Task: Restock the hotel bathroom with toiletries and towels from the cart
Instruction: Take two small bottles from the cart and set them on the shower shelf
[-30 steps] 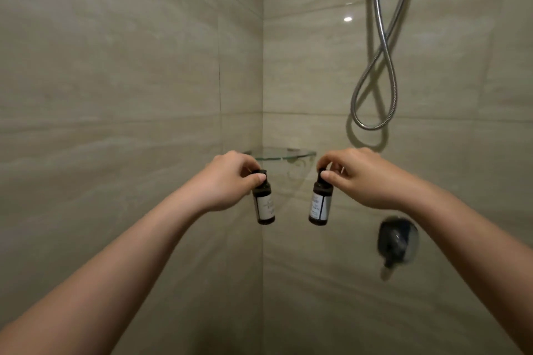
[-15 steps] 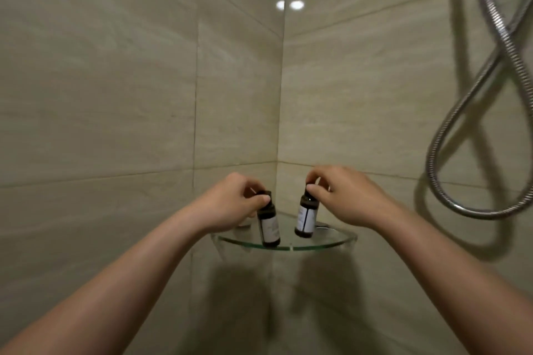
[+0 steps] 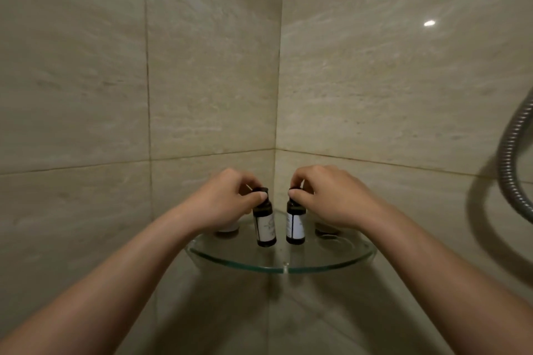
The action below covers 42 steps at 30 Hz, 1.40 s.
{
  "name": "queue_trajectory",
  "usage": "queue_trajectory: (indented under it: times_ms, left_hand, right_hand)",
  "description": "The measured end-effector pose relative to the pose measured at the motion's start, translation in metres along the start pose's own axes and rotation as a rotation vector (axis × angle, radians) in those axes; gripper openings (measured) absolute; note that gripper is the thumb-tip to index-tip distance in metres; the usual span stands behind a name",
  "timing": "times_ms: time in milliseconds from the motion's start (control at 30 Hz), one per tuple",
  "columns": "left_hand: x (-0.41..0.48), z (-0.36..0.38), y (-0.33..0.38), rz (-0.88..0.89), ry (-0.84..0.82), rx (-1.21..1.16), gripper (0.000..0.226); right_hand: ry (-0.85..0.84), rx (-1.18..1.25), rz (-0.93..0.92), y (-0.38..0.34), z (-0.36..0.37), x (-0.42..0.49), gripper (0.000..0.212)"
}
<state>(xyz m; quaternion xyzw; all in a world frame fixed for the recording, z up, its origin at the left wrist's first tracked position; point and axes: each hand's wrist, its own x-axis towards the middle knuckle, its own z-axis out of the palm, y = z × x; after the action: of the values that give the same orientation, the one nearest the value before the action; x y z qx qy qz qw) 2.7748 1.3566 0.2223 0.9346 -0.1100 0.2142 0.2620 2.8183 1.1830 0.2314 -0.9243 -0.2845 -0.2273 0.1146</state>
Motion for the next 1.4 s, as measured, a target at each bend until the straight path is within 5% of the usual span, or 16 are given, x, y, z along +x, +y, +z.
queue_trajectory:
  times_ms: [633,800,1200,1400]
  left_hand:
    - [0.001,0.007,-0.007,0.129,-0.029,-0.046,0.027]
    - [0.0,0.011,-0.007,0.132,-0.022,-0.064,0.031]
    - [0.011,0.011,-0.006,0.147,0.01,-0.15,0.032]
    - [0.011,0.008,-0.007,0.163,-0.026,-0.121,0.038]
  right_hand:
    - [-0.058,0.216,-0.023,0.003,-0.002,0.003,0.037]
    - [-0.076,0.194,-0.01,0.0,-0.001,0.001,0.021]
    - [0.003,0.231,0.058,-0.001,0.008,-0.001,0.02]
    - [-0.001,0.211,0.082,-0.009,0.0,-0.008,0.041]
